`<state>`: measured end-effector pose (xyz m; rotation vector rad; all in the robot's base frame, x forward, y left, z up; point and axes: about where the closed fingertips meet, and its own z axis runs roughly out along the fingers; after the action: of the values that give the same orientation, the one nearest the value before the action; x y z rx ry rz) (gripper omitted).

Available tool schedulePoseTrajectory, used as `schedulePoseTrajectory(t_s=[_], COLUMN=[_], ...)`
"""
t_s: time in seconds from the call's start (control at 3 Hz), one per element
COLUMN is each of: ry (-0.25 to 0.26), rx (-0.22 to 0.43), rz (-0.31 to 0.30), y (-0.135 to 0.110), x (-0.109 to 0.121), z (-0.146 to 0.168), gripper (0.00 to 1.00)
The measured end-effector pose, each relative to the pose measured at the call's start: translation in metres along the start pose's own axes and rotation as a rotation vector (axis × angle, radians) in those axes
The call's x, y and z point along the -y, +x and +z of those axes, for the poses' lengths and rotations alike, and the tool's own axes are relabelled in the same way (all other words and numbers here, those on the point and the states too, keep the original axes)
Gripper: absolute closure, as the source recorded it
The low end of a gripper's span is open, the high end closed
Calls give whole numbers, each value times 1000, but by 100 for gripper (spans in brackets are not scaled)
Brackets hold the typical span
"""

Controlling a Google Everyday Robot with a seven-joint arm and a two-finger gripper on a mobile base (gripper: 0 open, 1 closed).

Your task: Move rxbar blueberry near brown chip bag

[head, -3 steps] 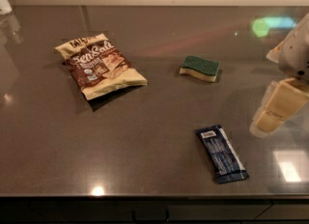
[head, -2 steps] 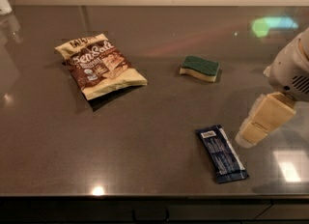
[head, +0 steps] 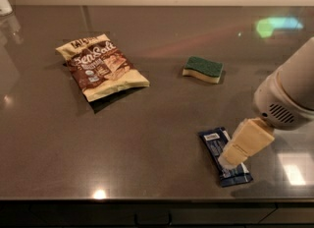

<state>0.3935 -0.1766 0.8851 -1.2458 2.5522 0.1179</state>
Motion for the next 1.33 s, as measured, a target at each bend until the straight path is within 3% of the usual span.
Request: schedulePoseTrajectory(t_s=[1.33], ry=[-14], rx=[-92], rz=[93], y=[13], x=[-19], z=[57], gripper=[0])
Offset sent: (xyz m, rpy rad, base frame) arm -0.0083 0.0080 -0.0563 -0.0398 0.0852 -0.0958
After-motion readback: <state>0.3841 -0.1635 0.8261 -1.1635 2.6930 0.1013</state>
